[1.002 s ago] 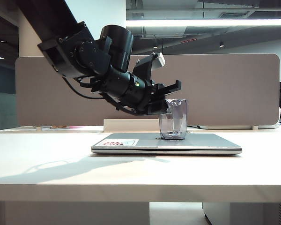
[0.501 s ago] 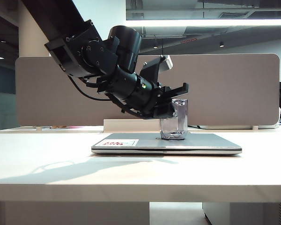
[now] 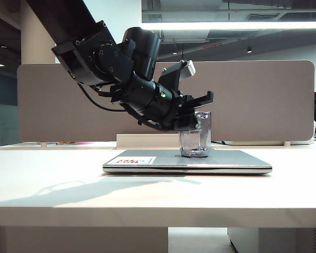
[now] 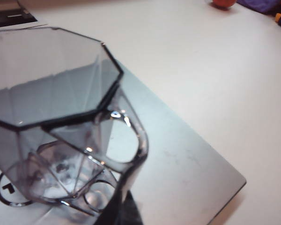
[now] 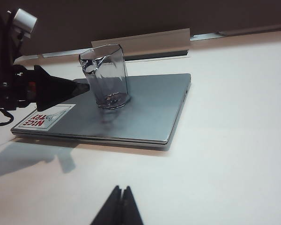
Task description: Pick up the water cup and place it on the side of the laptop close to you.
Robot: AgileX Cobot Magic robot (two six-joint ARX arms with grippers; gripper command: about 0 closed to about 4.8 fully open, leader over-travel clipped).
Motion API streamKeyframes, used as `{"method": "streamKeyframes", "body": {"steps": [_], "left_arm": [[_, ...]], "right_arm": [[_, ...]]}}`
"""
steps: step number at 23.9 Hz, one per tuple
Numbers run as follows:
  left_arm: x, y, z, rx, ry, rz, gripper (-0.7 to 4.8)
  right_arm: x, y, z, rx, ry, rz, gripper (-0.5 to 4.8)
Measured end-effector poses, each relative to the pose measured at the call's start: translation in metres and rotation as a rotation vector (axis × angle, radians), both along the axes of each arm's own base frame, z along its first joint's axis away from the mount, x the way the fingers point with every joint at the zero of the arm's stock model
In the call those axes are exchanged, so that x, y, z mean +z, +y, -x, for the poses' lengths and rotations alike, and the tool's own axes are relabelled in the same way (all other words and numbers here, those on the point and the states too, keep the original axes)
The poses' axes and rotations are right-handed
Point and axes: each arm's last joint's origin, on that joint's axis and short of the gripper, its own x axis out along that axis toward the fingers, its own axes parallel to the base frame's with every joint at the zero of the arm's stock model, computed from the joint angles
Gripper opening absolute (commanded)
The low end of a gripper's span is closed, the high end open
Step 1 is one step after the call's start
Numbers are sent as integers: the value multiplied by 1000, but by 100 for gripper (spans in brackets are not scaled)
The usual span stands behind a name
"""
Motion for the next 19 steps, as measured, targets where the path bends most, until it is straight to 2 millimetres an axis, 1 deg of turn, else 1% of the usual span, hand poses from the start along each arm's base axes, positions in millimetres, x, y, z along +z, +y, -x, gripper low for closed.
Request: {"method": "streamKeyframes", "body": {"steps": [12, 16, 19], "left_arm": [[-2, -3, 4, -10, 14, -11, -4], [-1, -4, 3, -10, -2, 1, -4], [0, -8, 0, -13, -11, 8, -4]], "right_arm": [[0, 0, 0, 0, 0, 0, -5], [0, 0, 0, 1, 0, 0, -5], [0, 0, 0, 1, 0, 0, -5]]}}
